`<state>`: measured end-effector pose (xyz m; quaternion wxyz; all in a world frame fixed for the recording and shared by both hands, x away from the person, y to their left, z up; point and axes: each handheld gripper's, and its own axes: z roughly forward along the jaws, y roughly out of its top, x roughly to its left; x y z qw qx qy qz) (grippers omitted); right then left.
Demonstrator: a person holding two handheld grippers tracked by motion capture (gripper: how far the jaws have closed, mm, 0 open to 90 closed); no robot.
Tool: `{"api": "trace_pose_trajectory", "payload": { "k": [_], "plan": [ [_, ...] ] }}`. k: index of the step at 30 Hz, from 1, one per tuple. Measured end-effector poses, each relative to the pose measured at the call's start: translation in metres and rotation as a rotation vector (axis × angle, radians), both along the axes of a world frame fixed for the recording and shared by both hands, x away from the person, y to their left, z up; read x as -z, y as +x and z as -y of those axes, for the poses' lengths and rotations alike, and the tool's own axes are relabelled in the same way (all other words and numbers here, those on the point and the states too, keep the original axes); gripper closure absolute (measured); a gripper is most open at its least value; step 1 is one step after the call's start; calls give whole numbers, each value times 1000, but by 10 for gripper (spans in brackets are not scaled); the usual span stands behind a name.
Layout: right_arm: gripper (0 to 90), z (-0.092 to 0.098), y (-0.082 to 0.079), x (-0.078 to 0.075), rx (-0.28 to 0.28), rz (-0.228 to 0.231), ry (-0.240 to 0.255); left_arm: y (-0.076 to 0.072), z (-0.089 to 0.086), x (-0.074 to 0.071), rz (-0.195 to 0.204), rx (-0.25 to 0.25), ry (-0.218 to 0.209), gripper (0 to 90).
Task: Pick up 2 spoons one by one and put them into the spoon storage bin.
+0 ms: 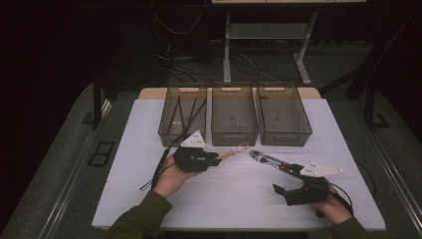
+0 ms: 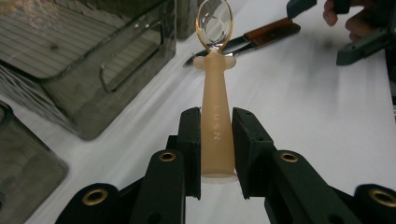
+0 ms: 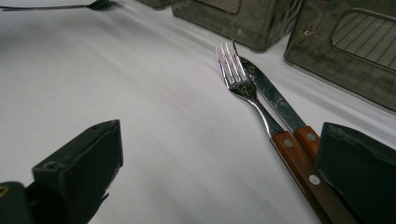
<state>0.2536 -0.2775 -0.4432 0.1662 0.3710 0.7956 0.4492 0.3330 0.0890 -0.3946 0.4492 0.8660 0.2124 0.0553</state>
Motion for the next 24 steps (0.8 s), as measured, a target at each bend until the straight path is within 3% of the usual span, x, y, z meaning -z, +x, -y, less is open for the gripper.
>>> {"api": "trace_pose_trajectory", "payload": {
  "k": [10, 19, 24],
  "plan": [
    [11, 1, -1, -1, 4, -3, 8, 16, 10, -8, 4, -11, -2, 734],
    [11, 0, -1, -2, 5, 0, 14, 35, 26, -29, 27, -33, 21, 733],
    [11, 1, -3, -3, 5, 3, 21, 48, 33, -35, 40, -69, 32, 733]
  ]
}}
